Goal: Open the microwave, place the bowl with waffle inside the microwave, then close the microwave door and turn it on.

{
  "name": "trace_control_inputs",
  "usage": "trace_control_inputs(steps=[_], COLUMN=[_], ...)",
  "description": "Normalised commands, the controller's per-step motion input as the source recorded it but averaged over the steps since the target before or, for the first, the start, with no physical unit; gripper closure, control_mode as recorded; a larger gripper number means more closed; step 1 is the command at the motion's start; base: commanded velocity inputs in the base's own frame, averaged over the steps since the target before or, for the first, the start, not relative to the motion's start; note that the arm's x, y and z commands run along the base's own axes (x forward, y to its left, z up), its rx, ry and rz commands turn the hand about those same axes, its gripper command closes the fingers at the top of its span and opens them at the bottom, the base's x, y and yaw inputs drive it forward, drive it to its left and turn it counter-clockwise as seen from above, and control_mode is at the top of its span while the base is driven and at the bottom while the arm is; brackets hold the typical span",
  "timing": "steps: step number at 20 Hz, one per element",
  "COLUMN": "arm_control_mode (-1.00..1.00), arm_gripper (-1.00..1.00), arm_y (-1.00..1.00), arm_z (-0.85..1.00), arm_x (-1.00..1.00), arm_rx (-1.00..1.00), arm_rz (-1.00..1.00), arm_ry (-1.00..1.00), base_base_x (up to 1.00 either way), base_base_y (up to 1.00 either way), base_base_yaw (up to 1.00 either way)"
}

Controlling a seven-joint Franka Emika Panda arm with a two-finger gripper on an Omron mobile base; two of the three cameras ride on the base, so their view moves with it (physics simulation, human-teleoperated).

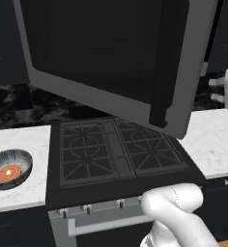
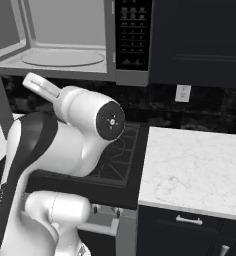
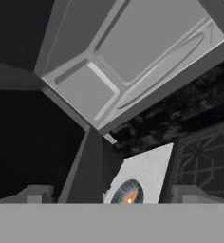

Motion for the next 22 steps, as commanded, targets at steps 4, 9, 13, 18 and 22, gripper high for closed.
trace_control_inputs(steps=[4,9,13,18,22], arm_control_mode=[-1.00,-1.00,-1.00,-1.00,-1.00], arm_gripper=[-1.00,-1.00,-1.00,-1.00,-1.00], arm_y=[0.60,0.17,0.39,0.76,0.70], arm_z=[-0.02,0.00,0.00,0.00,0.00], arm_x=[0.73,0.65,0.42,0.27,0.06], arm_rx=[0.16,0.24,0.22,0.13,0.13], arm_rz=[0.03,0.09,0.12,0.14,0.20], arm_ry=[0.22,0.23,0.13,0.08,0.07], base_base_x=[0.00,0.00,0.00,0.00,0.00], base_base_y=[0.00,0.00,0.00,0.00,0.00], base_base_yaw=[0.00,0.00,0.00,0.00,0.00])
